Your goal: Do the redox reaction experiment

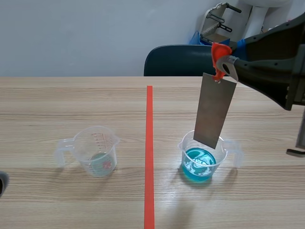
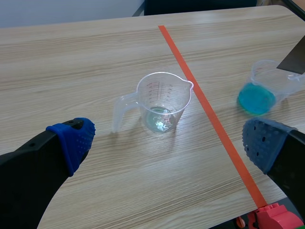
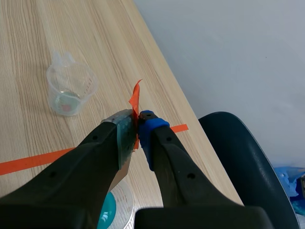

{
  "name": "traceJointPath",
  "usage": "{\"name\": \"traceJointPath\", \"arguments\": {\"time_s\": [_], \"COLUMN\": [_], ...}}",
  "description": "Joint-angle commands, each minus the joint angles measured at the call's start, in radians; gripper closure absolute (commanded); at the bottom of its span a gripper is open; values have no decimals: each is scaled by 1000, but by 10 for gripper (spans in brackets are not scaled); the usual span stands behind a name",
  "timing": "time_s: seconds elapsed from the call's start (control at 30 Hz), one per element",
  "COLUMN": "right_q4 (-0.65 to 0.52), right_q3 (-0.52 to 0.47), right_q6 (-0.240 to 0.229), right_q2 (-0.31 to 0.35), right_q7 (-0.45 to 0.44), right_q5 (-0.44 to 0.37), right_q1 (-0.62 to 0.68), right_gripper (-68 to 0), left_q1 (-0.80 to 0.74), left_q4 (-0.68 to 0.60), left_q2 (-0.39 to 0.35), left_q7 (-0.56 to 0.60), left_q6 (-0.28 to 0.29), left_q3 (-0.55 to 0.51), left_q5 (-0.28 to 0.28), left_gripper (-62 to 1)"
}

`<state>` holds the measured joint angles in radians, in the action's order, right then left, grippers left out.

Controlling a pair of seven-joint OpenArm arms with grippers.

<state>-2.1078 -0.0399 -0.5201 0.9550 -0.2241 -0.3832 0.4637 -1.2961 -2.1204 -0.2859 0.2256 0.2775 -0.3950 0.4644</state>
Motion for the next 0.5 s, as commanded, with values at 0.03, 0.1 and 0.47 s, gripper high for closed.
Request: {"name": "traceJointPath", "arguments": {"time_s": [0.03,0.1,0.47], "right_q4": [-18,-18,-18], "right_q3": [-8,-8,-8], "right_q6": [6,6,6], "right_q2": [0,0,0], "right_q7": [-11,-11,-10], "right_q5": [-9,-10,-2], "right_q1": [-12,-12,-12], "right_gripper": [-8,-8,-8], "left_q1": [3,3,3], "left_q4": [-14,-14,-14], "left_q2": [3,3,3], "left_q7": [18,18,17], "left_q6": [2,2,2], "left_q3": [0,0,0], "left_q5": [3,3,3], "left_gripper": [-623,-623,-623]}}
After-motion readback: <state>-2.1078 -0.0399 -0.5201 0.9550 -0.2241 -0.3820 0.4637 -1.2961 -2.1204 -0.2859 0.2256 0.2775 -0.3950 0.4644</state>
